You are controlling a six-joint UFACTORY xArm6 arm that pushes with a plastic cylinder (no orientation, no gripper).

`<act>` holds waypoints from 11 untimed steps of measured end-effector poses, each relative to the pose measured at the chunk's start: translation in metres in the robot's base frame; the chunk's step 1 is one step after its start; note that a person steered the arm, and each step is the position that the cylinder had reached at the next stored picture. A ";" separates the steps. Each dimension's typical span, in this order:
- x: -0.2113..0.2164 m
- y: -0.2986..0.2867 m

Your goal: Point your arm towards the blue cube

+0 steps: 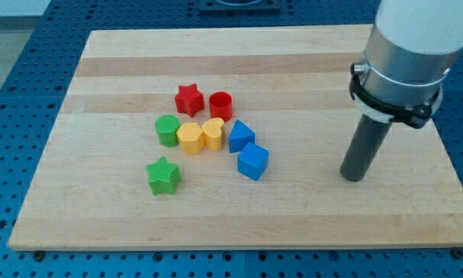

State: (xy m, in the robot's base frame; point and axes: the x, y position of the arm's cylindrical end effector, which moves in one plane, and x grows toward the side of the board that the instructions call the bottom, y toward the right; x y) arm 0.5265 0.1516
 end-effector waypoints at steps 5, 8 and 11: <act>-0.022 -0.003; -0.040 -0.003; -0.048 -0.117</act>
